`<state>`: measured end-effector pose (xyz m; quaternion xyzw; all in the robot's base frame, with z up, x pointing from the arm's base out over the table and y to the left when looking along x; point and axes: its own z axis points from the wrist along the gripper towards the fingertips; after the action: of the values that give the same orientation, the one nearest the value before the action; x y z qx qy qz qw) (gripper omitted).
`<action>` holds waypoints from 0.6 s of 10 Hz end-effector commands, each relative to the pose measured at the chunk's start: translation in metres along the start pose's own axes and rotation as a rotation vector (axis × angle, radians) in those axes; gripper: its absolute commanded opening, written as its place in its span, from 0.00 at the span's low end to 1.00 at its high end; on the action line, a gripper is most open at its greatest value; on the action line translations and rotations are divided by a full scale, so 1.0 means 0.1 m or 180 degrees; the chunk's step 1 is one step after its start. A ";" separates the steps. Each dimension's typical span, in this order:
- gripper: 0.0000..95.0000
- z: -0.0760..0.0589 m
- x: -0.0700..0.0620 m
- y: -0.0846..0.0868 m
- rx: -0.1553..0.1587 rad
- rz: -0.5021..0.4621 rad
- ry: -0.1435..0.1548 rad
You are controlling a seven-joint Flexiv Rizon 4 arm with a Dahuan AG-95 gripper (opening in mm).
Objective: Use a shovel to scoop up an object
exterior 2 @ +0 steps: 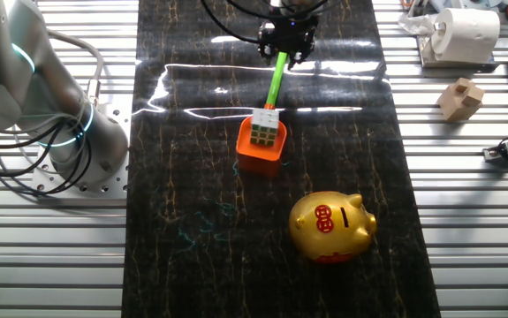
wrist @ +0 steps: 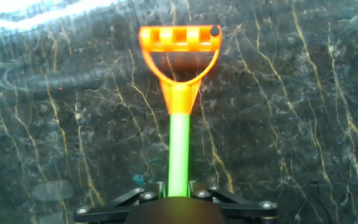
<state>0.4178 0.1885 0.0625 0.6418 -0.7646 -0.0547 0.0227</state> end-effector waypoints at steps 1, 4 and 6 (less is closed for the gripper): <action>0.40 -0.03 -0.02 -0.06 0.0077 0.0113 -0.0012; 0.00 -0.14 -0.10 -0.23 0.0190 0.0504 -0.0044; 0.00 -0.24 -0.18 -0.36 0.0229 0.0733 -0.0049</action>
<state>0.4512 0.1976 0.0815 0.5661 -0.8237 -0.0324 0.0024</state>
